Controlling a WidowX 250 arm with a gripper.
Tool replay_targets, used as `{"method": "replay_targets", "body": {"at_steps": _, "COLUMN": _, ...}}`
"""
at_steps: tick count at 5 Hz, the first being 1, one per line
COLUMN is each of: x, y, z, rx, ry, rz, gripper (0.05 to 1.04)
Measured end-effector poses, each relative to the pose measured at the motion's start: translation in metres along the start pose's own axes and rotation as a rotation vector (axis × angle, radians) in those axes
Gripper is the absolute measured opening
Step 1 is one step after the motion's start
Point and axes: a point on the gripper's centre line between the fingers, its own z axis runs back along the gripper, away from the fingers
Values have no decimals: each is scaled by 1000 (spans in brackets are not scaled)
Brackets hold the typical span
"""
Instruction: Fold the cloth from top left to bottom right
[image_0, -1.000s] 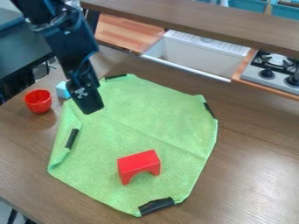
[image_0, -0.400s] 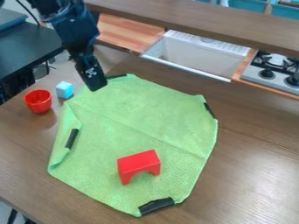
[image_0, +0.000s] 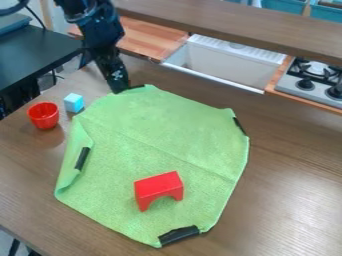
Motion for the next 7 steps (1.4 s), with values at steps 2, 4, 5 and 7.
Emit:
{"method": "replay_targets", "body": {"at_steps": 2, "x": 22, "y": 43, "z": -36, "rx": 20, "ry": 65, "rz": 36, "gripper": 999}}
{"method": "replay_targets", "body": {"at_steps": 4, "x": 32, "y": 70, "z": -67, "rx": 26, "ry": 72, "rz": -26, "gripper": 999}}
{"method": "replay_targets", "body": {"at_steps": 5, "x": 32, "y": 79, "z": -78, "rx": 19, "ry": 72, "rz": -37, "gripper": 999}}
{"method": "replay_targets", "body": {"at_steps": 7, "x": 30, "y": 100, "z": -98, "rx": 14, "ry": 112, "rz": -17, "gripper": 999}}
